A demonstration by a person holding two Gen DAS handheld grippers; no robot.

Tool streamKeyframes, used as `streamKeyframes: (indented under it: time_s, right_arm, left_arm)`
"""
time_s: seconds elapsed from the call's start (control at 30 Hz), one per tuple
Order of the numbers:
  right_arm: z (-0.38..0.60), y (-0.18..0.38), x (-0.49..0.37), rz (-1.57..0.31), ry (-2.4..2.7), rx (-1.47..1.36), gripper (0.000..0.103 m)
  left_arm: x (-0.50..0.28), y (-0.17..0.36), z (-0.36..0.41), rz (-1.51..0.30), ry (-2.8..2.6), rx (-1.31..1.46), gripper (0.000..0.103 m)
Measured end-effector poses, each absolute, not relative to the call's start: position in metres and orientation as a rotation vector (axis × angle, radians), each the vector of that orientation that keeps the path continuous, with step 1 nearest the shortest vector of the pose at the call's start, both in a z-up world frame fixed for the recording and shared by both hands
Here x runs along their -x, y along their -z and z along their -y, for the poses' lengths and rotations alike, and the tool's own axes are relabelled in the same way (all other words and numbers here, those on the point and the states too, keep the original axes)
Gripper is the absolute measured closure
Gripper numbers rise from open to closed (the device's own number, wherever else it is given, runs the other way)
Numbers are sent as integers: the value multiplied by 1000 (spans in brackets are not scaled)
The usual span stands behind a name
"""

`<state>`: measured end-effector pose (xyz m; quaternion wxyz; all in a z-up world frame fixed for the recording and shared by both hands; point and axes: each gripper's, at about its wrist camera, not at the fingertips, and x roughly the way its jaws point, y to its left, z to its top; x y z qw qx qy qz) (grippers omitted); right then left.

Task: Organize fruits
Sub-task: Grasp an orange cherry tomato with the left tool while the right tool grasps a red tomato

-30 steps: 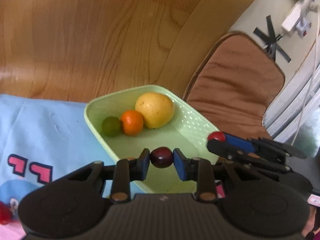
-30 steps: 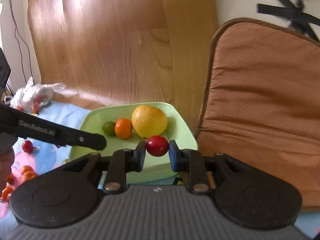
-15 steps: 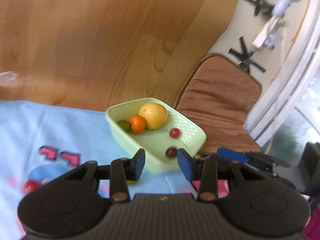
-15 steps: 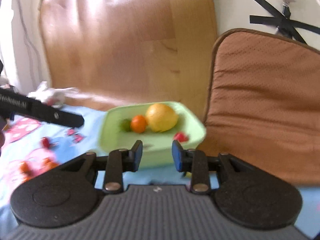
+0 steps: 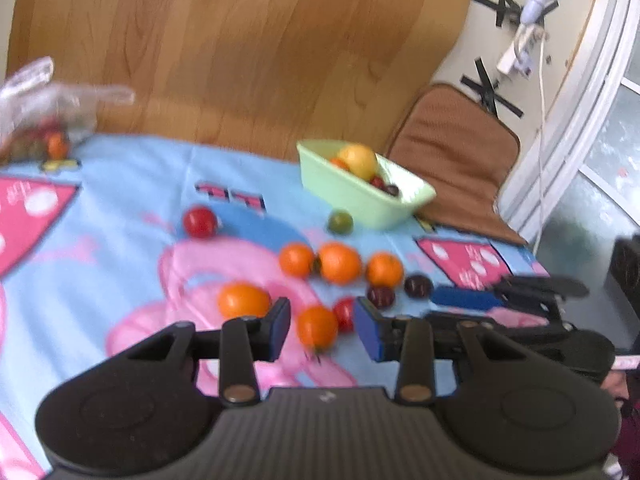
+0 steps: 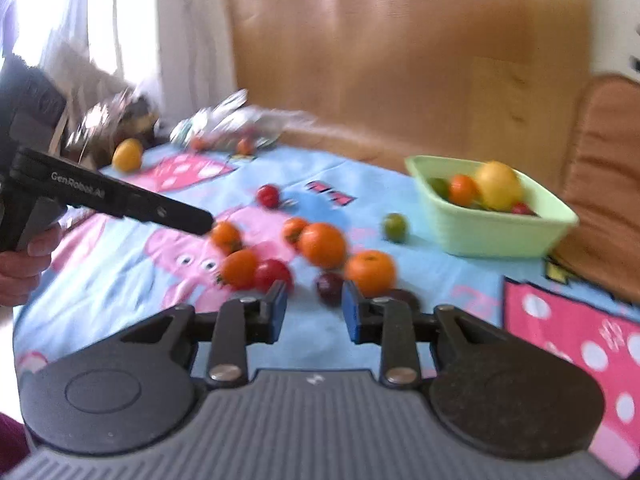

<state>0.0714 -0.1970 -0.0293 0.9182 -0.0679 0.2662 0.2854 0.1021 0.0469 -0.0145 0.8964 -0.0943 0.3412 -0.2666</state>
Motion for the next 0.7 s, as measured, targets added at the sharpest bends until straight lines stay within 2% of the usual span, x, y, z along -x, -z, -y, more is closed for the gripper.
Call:
streamKeyframes:
  time_s: [0.33,0.6,0.7]
  right_arm:
    - [142,49,-88,-539,-664,432,69]
    - [147,56,-105,-560,-662,384,71]
    - [149,55,-92,-534,-644,393,71]
  left_arm:
    - [-105,33,-40,-752,595,217,66]
    - [-117,41,-36,-772,564,228,64]
    - [-122,45,-29,-777,550,216,69]
